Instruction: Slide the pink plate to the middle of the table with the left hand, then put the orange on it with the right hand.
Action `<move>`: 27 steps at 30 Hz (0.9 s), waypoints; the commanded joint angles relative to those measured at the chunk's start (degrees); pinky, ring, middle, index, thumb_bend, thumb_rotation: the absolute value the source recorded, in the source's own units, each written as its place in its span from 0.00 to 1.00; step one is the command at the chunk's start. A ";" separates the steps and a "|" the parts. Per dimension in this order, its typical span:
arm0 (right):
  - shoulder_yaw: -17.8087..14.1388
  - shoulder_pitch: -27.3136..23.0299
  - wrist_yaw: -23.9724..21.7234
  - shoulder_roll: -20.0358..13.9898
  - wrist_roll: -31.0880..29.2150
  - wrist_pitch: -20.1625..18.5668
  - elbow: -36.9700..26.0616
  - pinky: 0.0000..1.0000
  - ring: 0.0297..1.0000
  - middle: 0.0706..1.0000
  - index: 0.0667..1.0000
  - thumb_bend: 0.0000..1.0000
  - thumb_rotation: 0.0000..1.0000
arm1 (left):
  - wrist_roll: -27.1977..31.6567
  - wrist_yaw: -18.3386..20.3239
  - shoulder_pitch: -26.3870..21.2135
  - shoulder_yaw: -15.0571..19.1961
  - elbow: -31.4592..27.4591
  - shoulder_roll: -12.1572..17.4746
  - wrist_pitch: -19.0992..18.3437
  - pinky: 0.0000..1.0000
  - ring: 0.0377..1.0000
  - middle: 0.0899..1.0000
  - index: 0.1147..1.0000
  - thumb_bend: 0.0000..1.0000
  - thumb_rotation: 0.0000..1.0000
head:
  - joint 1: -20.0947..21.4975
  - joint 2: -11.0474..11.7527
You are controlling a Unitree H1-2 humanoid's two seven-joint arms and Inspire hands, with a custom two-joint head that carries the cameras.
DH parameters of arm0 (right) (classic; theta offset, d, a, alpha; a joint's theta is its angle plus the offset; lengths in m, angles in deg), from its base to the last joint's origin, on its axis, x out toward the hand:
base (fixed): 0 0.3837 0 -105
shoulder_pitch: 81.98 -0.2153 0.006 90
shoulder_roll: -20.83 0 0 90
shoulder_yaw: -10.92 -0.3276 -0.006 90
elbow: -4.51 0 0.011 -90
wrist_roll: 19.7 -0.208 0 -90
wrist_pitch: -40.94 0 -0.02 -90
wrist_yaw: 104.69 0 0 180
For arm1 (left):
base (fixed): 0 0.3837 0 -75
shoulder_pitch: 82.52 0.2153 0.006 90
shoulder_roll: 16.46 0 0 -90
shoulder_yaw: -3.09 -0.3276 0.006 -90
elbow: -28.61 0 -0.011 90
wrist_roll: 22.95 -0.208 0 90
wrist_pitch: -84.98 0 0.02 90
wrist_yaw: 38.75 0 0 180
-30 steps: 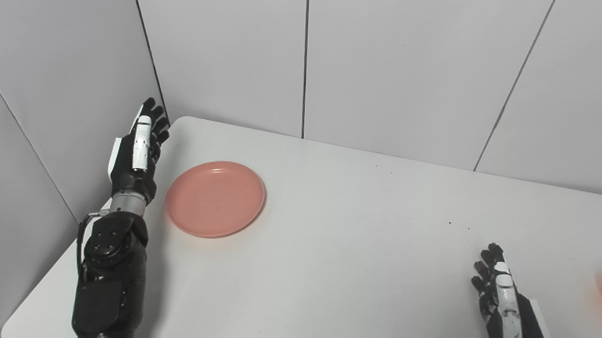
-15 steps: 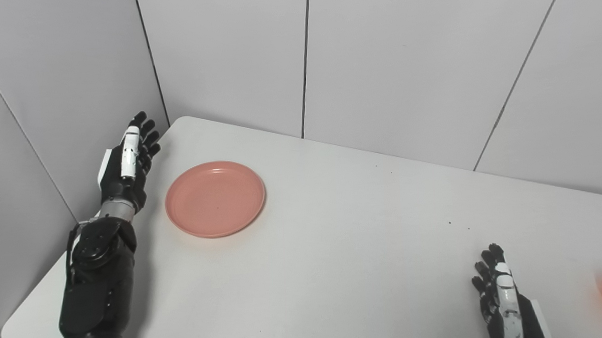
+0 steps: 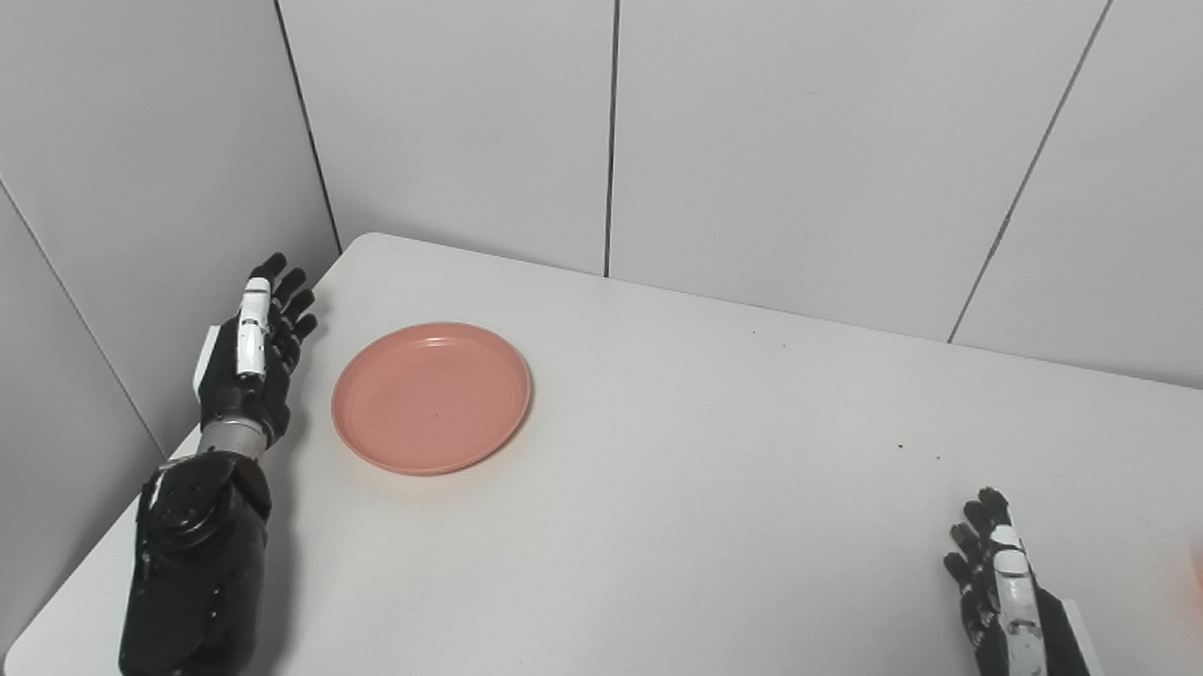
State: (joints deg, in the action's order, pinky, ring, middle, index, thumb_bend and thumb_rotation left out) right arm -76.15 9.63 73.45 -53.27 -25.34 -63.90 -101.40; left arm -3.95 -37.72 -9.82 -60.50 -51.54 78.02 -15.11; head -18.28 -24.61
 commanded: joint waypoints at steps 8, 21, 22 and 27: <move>-0.47 -1.00 -0.67 -0.23 -0.52 2.05 -0.48 1.00 1.00 1.00 1.00 0.23 1.00 | 3.30 2.69 -1.21 0.66 2.05 2.27 3.17 0.98 0.96 0.95 0.94 0.30 1.00 | -0.07 -0.07; -0.67 -1.27 -0.66 -0.12 -0.78 2.61 -0.02 1.00 1.00 1.00 1.00 0.21 1.00 | 7.33 4.80 -1.98 0.51 6.47 1.80 1.83 0.97 0.97 0.97 0.95 0.28 1.00 | 0.08 0.08; -0.65 -1.24 -0.68 -0.16 -0.75 2.64 -0.02 1.00 1.00 1.00 1.00 0.21 1.00 | 7.04 4.71 -1.93 0.16 6.79 1.67 2.05 0.98 0.97 0.97 0.95 0.28 1.00 | -0.04 -0.01; -0.61 -1.14 -0.60 -0.21 -0.66 2.09 -0.41 1.00 1.00 1.00 1.00 0.22 1.00 | 5.88 3.83 -1.99 -1.21 7.38 0.80 2.29 0.98 0.95 0.95 0.94 0.30 1.00 | 0.07 -0.07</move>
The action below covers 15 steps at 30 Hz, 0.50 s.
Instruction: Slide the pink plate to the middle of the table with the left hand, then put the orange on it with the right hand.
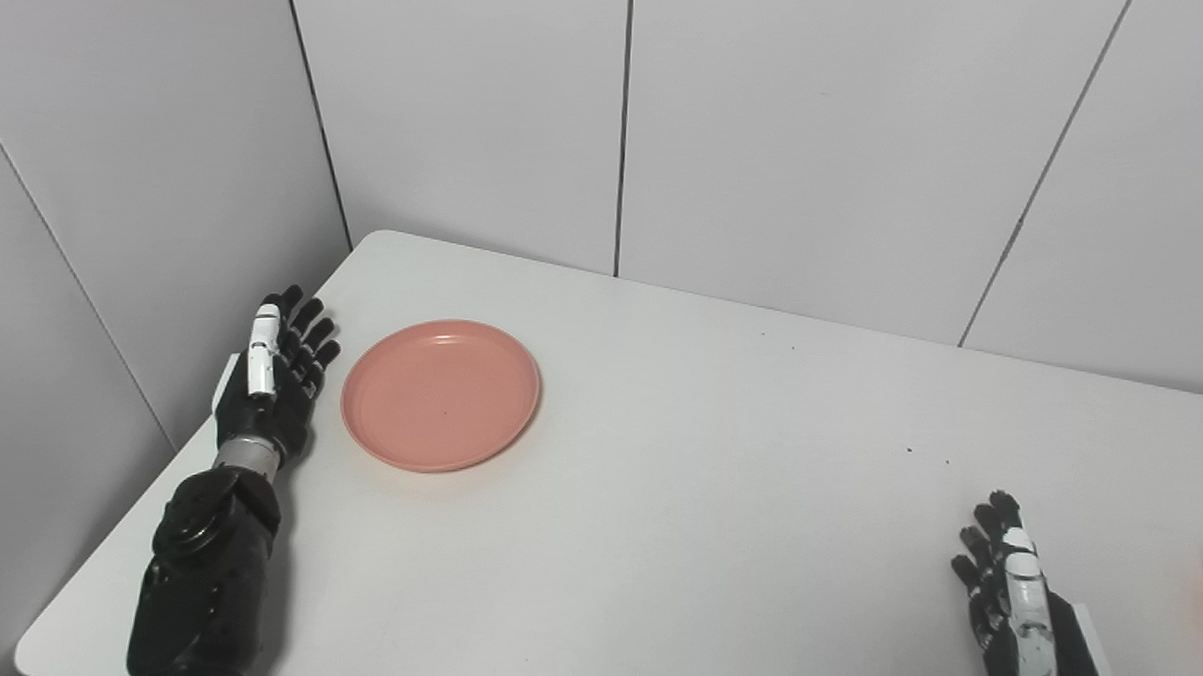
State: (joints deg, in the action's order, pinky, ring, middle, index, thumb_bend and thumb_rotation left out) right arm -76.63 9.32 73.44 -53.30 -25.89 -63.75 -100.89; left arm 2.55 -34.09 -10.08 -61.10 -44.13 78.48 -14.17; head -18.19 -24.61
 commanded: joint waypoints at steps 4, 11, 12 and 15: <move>-0.18 -0.78 -0.41 -0.07 0.01 1.97 -0.96 1.00 1.00 1.00 1.00 0.22 1.00 | -1.11 1.23 -2.22 -1.59 3.02 0.40 3.47 0.97 0.95 0.94 0.93 0.32 1.00 | -0.05 -0.21; -0.11 -0.84 -0.52 -0.19 0.17 2.40 -0.60 1.00 1.00 1.00 1.00 0.22 1.00 | -0.93 1.51 -2.39 -2.77 4.82 0.21 3.56 0.96 0.94 0.94 0.92 0.37 1.00 | 0.01 -0.12; -0.12 -0.84 -0.57 -0.21 0.12 2.46 -0.57 1.00 1.00 1.00 1.00 0.22 1.00 | -0.85 1.57 -2.43 -2.85 5.12 0.21 3.60 0.95 0.94 0.93 0.91 0.36 1.00 | 0.01 -0.12; -0.13 -0.84 -0.73 -0.28 -0.05 2.47 -0.54 1.00 1.00 1.00 1.00 0.22 1.00 | -0.66 2.44 -2.26 -3.27 5.30 0.01 4.26 0.94 0.93 0.93 0.91 0.35 1.00 | 0.04 -0.10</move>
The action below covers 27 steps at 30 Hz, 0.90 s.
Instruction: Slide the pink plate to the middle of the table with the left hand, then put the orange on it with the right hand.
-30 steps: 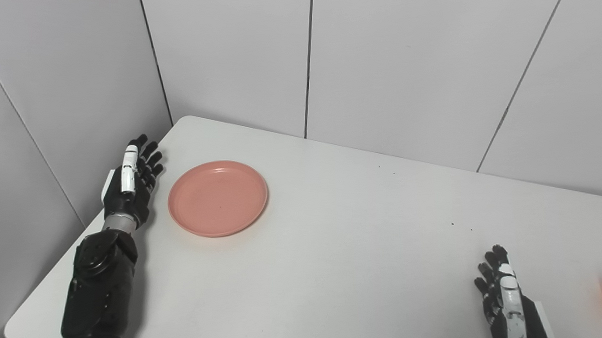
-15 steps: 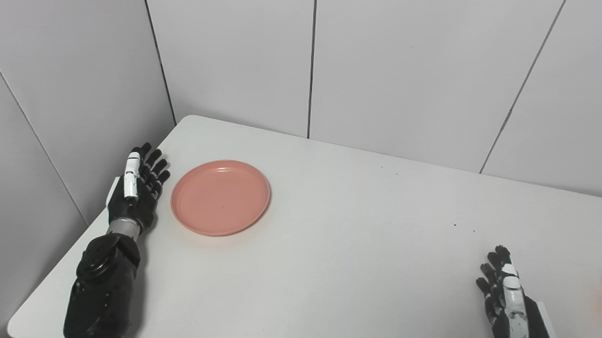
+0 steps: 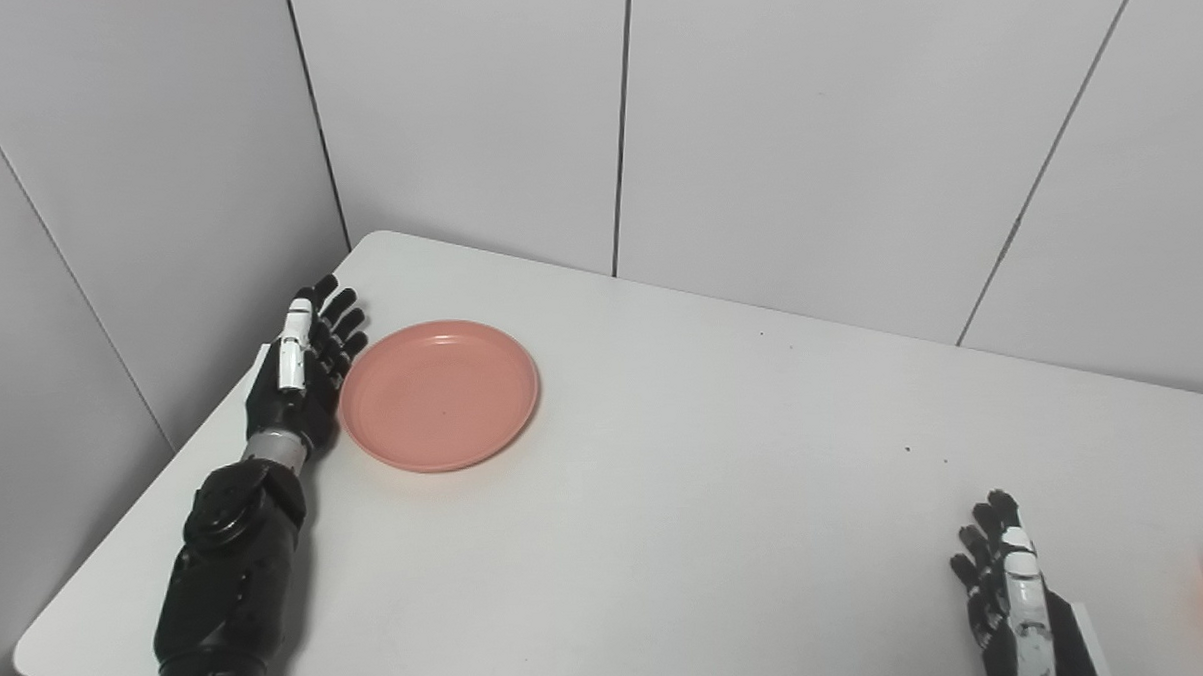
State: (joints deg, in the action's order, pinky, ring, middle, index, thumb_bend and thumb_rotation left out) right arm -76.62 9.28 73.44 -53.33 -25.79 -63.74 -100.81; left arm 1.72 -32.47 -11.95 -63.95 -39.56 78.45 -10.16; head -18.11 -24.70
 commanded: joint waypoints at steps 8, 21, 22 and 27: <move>0.06 -0.62 -0.60 -0.22 0.11 2.40 -0.81 1.00 1.00 1.00 1.00 0.22 1.00 | -0.35 0.66 -0.33 -1.38 1.30 -0.88 0.79 0.92 0.92 0.91 0.90 0.33 1.00 | 0.16 -0.28; -0.08 -0.58 -0.55 0.05 0.19 3.00 -0.57 1.00 1.00 1.00 1.00 0.22 1.00 | -0.33 0.21 1.30 -3.63 -4.33 -2.59 -3.09 0.91 0.91 0.92 0.89 0.35 1.00 | 0.32 -0.46; -0.05 -0.56 -0.60 0.03 0.15 2.97 -0.59 1.00 1.00 1.00 1.00 0.22 1.00 | -0.34 0.32 1.39 -3.85 -4.88 -2.66 -3.39 0.91 0.91 0.92 0.89 0.35 1.00 | 0.32 -0.58; 0.13 -0.45 -0.40 0.14 0.51 2.80 -0.77 1.00 1.00 1.00 1.00 0.23 1.00 | -0.38 0.50 1.67 -4.60 -6.63 -3.22 -4.40 0.92 0.92 0.93 0.91 0.34 1.00 | 0.63 -0.79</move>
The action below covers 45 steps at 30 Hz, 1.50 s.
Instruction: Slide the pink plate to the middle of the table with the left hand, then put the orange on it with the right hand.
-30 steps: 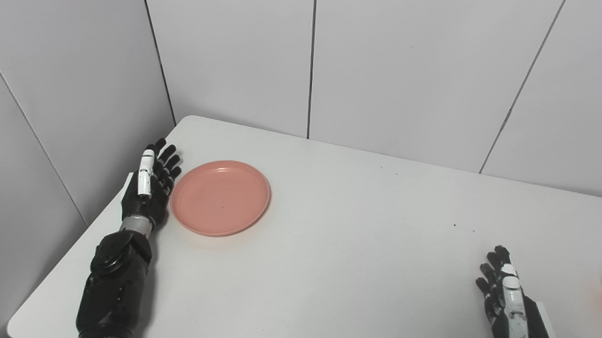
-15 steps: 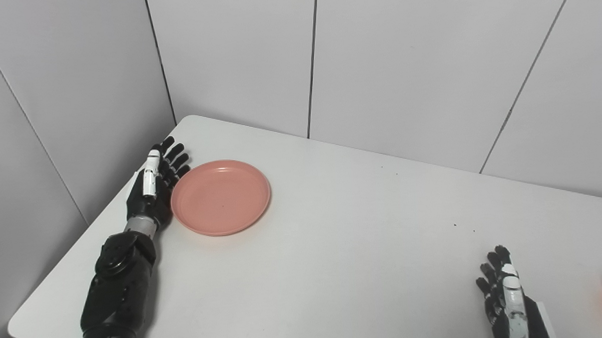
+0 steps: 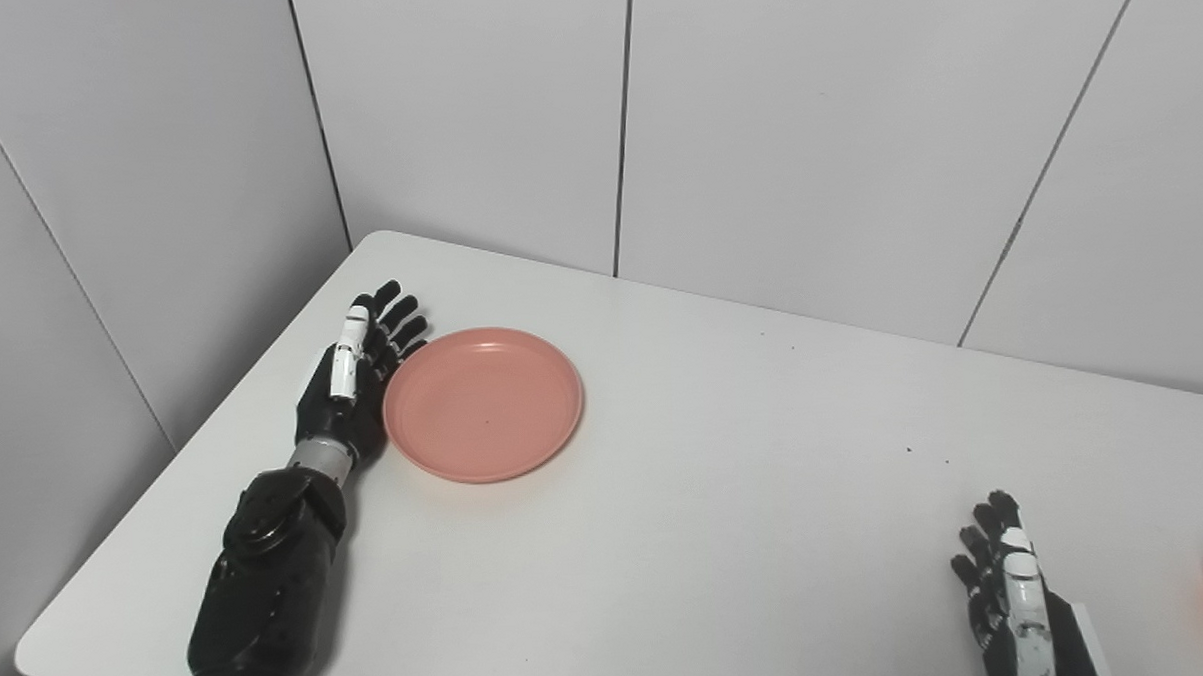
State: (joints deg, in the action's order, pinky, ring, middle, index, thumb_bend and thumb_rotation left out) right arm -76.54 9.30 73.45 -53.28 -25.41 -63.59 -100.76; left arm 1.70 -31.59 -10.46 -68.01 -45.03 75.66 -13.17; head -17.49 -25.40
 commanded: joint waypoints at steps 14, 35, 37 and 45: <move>0.29 -0.38 -0.36 0.49 0.59 2.65 -0.77 1.00 1.00 1.00 1.00 0.25 1.00 | -1.32 -1.17 -0.19 -3.37 -4.65 -3.27 -4.62 0.92 0.91 0.91 0.90 0.37 1.00 | 0.97 -0.54; 0.47 -0.35 -0.08 0.92 1.30 2.57 -0.91 1.00 1.00 1.00 1.00 0.25 1.00 | -3.82 -2.85 -0.79 -7.28 -5.30 -7.92 -6.63 0.90 0.90 0.90 0.88 0.34 1.00 | 1.91 -1.44; 0.53 -0.32 -0.13 1.03 1.28 2.71 -0.89 1.00 1.00 1.00 1.00 0.25 1.00 | -3.56 -2.42 -1.01 -7.28 -4.77 -8.21 -6.50 0.90 0.90 0.90 0.87 0.34 1.00 | 2.16 -1.53; 0.78 -0.26 0.16 1.51 1.98 2.98 -0.75 1.00 1.00 1.00 1.00 0.25 1.00 | -3.84 -0.39 -1.33 -8.54 -3.73 -8.59 -5.37 0.92 0.92 0.92 0.90 0.34 1.00 | 2.92 -1.80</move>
State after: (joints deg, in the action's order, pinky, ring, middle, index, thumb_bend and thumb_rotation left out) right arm -76.11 9.37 73.82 -52.23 -23.50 -63.39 -100.73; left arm -1.95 -32.37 -11.83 -76.01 -49.82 67.68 -17.43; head -14.59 -27.16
